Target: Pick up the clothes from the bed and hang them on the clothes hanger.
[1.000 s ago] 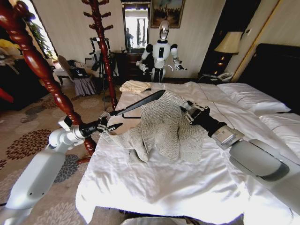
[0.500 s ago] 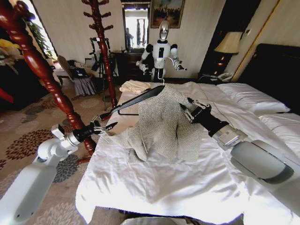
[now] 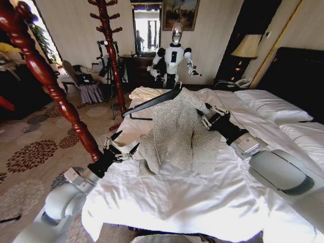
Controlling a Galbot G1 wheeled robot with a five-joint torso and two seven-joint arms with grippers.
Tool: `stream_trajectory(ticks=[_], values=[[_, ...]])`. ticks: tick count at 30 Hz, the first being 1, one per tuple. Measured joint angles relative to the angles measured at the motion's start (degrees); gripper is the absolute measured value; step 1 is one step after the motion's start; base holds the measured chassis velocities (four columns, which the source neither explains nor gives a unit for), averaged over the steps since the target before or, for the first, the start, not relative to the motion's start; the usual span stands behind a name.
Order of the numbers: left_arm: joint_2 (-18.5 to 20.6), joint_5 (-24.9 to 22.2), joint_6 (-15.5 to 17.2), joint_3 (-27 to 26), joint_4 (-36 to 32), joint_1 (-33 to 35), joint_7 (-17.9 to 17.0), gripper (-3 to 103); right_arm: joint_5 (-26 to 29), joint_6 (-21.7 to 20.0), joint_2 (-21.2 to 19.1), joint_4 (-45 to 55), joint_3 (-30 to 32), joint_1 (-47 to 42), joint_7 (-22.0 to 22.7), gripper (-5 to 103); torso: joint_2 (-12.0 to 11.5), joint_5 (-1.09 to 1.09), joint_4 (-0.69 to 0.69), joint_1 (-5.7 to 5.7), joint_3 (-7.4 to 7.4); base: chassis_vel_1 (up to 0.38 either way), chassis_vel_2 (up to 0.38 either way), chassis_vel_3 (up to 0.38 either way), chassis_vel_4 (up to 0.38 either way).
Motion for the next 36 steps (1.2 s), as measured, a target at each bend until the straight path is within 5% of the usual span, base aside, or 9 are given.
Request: stream_trajectory(ticks=[11, 25, 28, 36], values=[[-2.7, 13.3, -2.4, 9.5, 2.4, 2.4, -5.9, 100, 3.3, -0.5, 0.4, 0.6, 0.1, 0.3, 1.0, 23, 0.0, -0.01, 0.0, 0.0, 0.0, 0.0, 0.0, 0.0, 0.0], [-4.0, 19.8, -1.6, 18.9, 10.5, -5.7, -10.5, 101, 4.0, -0.7, -0.4, 0.8, -0.2, 1.1, 1.1, 23, 0.0, -0.01, 0.0, 0.01, 0.0, 0.0, 0.0, 0.0, 0.0], [-4.4, 19.8, -1.6, 20.1, 12.1, -7.4, -10.4, 96, 4.0, -0.7, -0.4, 1.0, -0.2, 1.0, 1.0, 23, 0.0, -0.01, 0.0, 0.0, 0.0, 0.0, 0.0, 0.0, 0.0], [-5.4, 19.4, -2.2, 21.5, 14.3, -10.0, -9.8, 65, 4.1, -0.7, -0.5, 1.2, -0.2, 0.6, 0.9, 23, 0.0, -0.02, 0.0, 0.01, 0.0, 0.0, 0.0, 0.0, 0.0]])
